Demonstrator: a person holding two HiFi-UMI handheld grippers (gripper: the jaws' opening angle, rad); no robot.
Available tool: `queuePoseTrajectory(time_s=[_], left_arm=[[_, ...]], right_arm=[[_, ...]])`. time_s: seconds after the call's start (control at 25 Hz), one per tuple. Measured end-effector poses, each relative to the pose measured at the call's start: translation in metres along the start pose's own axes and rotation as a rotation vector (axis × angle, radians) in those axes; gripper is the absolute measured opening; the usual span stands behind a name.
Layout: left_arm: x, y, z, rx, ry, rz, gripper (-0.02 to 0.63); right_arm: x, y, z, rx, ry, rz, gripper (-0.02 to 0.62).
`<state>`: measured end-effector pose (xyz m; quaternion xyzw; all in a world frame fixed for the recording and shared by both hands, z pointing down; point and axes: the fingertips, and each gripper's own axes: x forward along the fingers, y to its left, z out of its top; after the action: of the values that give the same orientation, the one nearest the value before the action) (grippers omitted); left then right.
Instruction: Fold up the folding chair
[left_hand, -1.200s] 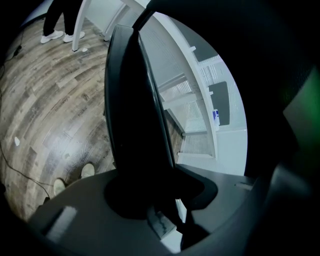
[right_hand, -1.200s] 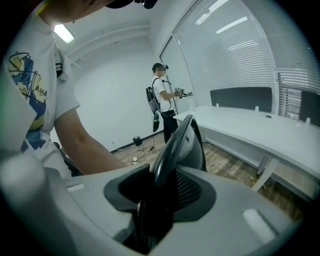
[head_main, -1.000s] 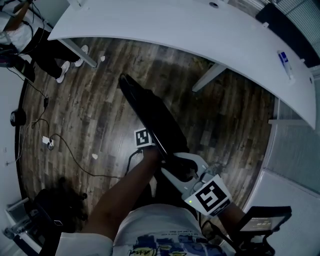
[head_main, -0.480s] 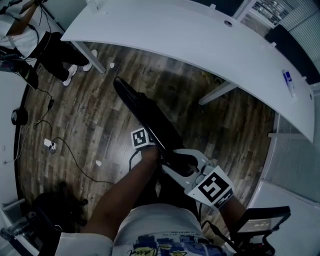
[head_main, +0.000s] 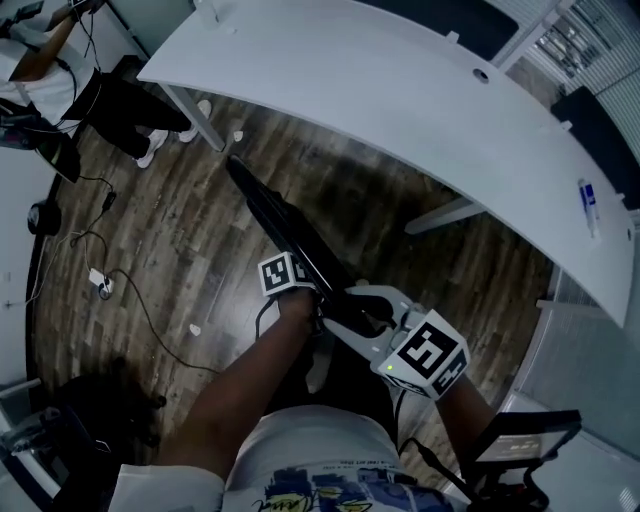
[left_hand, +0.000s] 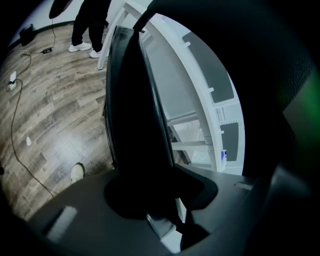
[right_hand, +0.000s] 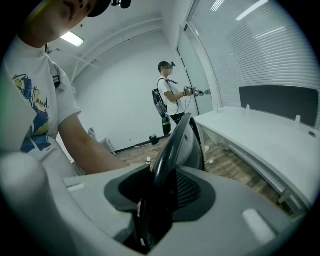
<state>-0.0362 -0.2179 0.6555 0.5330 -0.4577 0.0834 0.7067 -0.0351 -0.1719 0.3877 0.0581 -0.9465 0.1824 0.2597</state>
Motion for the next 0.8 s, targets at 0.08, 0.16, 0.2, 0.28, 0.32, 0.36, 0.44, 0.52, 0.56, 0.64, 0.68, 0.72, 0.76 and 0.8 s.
queuePoseTrajectory(time_s=[0.08, 0.16, 0.2, 0.28, 0.32, 0.36, 0.44, 0.52, 0.56, 0.64, 0.68, 0.72, 0.76, 0.8], left_arm=[[0.007, -0.004, 0.011, -0.021, -0.015, 0.004, 0.155], [0.015, -0.008, 0.020, -0.061, -0.037, 0.007, 0.155], [0.021, -0.011, 0.024, -0.083, -0.048, 0.010, 0.155], [0.035, -0.018, 0.035, -0.116, -0.069, 0.019, 0.155], [0.041, -0.023, 0.042, -0.126, -0.079, 0.023, 0.155], [0.046, -0.027, 0.047, -0.132, -0.090, 0.027, 0.156], [0.049, -0.032, 0.052, -0.140, -0.112, 0.029, 0.158], [0.051, -0.036, 0.054, -0.160, -0.129, 0.030, 0.158], [0.054, -0.038, 0.054, -0.174, -0.136, 0.031, 0.158], [0.062, -0.046, 0.057, -0.202, -0.148, 0.036, 0.158], [0.068, -0.052, 0.060, -0.215, -0.155, 0.040, 0.158], [0.075, -0.057, 0.065, -0.226, -0.162, 0.046, 0.158], [0.082, -0.063, 0.069, -0.236, -0.169, 0.051, 0.160], [0.089, -0.069, 0.073, -0.243, -0.174, 0.056, 0.160]], right_arm=[[0.000, -0.016, 0.004, -0.005, 0.002, 0.035, 0.135], [0.000, -0.032, 0.005, -0.017, 0.012, 0.077, 0.135], [-0.001, -0.040, 0.005, -0.023, 0.017, 0.099, 0.135], [-0.007, -0.063, 0.005, -0.031, 0.025, 0.136, 0.135], [-0.010, -0.074, 0.006, -0.032, 0.026, 0.150, 0.135], [-0.013, -0.083, 0.007, -0.033, 0.024, 0.161, 0.135], [-0.017, -0.091, 0.009, -0.038, 0.019, 0.179, 0.135], [-0.021, -0.096, 0.010, -0.050, 0.023, 0.197, 0.133], [-0.024, -0.100, 0.009, -0.059, 0.027, 0.210, 0.133], [-0.032, -0.113, 0.008, -0.075, 0.039, 0.238, 0.133], [-0.037, -0.123, 0.007, -0.080, 0.044, 0.249, 0.133], [-0.042, -0.135, 0.007, -0.083, 0.048, 0.259, 0.133], [-0.047, -0.146, 0.008, -0.084, 0.049, 0.267, 0.133], [-0.052, -0.157, 0.008, -0.085, 0.050, 0.272, 0.132]])
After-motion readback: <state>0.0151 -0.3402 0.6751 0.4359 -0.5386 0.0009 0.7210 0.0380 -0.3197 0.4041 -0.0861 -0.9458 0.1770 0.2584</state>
